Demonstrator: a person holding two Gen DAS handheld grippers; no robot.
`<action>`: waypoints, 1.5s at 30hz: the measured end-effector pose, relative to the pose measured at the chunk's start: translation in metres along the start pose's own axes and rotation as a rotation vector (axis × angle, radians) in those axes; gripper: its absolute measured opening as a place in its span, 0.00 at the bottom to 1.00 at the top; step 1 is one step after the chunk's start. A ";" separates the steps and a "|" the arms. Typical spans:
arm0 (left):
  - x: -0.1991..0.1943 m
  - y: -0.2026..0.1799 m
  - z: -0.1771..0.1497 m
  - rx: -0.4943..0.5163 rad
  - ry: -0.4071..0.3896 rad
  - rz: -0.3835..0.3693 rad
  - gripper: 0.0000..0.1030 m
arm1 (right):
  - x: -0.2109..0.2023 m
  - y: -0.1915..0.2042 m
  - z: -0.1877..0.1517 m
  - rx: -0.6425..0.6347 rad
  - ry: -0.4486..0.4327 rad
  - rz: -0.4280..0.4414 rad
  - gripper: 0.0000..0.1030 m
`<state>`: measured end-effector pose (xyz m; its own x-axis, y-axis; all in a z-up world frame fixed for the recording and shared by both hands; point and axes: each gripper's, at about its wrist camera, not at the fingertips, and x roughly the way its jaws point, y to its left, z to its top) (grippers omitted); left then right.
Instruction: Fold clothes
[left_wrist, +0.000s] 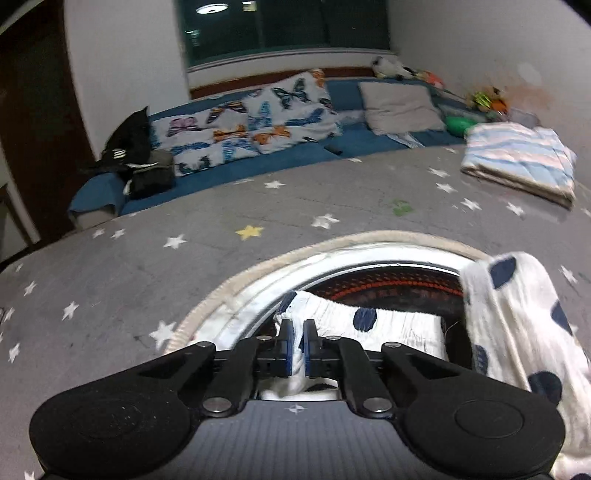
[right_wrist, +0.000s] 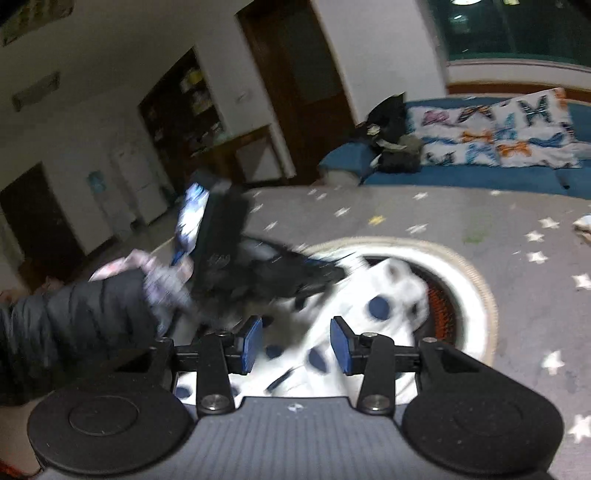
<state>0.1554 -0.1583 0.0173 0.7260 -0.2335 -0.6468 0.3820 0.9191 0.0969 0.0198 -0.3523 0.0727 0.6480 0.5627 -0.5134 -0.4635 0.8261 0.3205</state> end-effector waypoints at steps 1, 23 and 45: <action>-0.002 0.006 0.001 -0.026 -0.009 0.013 0.05 | -0.002 -0.007 0.002 0.019 -0.012 -0.032 0.40; -0.038 0.091 -0.030 -0.234 0.000 0.233 0.07 | 0.066 -0.017 0.003 0.006 0.055 -0.044 0.40; -0.034 0.093 -0.033 -0.243 0.005 0.221 0.09 | 0.112 -0.038 0.024 -0.166 0.142 -0.336 0.03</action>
<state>0.1470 -0.0545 0.0234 0.7733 -0.0195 -0.6338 0.0678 0.9963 0.0521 0.1242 -0.3201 0.0223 0.6955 0.2421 -0.6765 -0.3388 0.9408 -0.0116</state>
